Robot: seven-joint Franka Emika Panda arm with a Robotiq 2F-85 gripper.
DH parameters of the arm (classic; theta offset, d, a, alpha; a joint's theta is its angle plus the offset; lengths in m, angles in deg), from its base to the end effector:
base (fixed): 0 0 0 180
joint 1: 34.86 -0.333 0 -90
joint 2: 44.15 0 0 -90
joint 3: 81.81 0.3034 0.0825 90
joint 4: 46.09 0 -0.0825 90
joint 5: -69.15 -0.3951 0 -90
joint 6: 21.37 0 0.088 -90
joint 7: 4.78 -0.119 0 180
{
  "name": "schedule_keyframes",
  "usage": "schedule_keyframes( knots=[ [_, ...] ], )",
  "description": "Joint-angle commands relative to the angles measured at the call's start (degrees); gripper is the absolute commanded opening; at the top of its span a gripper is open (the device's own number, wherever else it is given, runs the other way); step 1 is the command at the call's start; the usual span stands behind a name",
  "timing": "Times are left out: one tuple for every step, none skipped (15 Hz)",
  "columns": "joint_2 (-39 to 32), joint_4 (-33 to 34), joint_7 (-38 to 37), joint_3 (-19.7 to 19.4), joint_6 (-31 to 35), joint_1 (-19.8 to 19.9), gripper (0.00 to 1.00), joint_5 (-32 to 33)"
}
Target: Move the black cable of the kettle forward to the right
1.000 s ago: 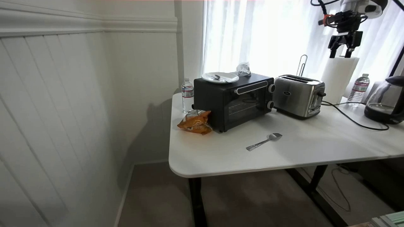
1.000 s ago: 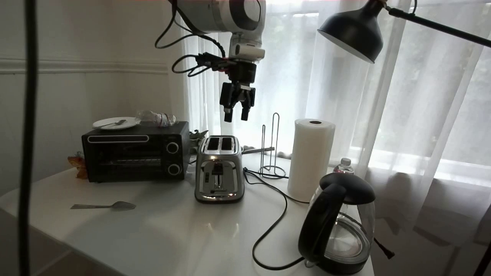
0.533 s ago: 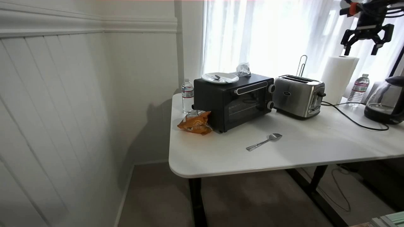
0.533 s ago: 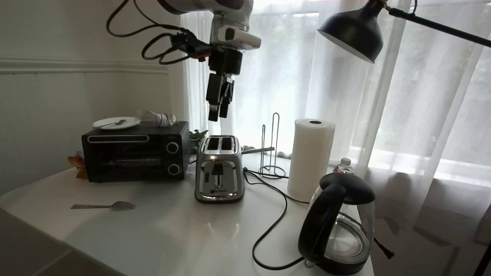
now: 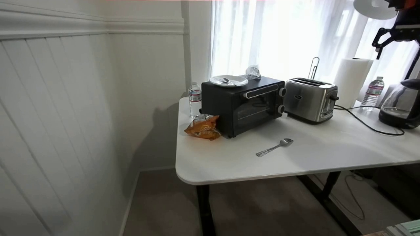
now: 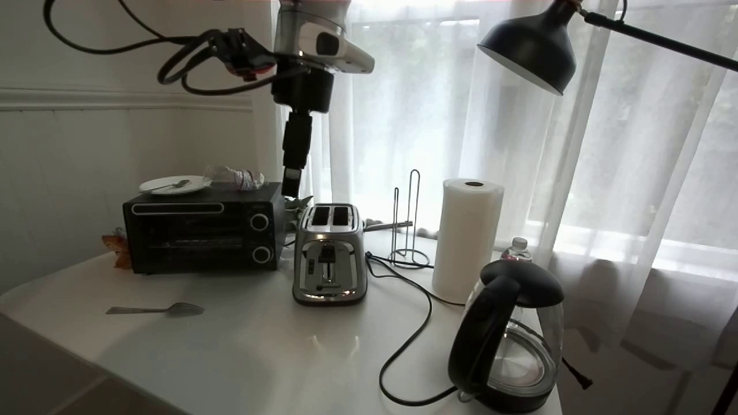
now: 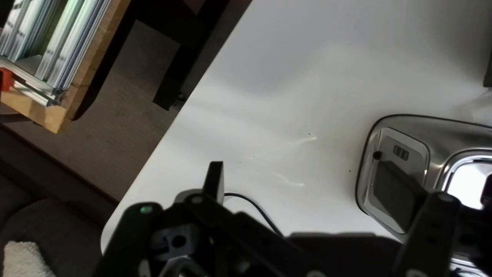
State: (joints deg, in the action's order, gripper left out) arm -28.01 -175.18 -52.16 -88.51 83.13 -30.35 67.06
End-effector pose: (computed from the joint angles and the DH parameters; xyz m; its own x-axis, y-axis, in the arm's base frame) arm 0.4523 -0.0875 0.4379 0.5071 -0.8488 -0.1495 -0.8516 -0.5202 0.0651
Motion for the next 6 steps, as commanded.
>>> schedule_keyframes(
  knots=[
    [0.6, -0.5, 0.9, 1.6, -0.1, 1.7, 1.00, -0.4],
    [0.9, -0.8, 1.2, 1.6, 0.0, 1.8, 1.00, -0.5],
    [1.0, -1.0, 1.3, 1.6, 0.2, 1.8, 1.00, -0.5],
    [1.0, -1.1, 1.4, 1.6, 0.3, 1.8, 1.00, -0.5],
    [1.0, -1.1, 1.4, 1.6, 0.3, 1.8, 1.00, -0.5],
    [1.0, -1.1, 1.4, 1.6, 0.4, 1.8, 1.00, -0.5]
  ],
)
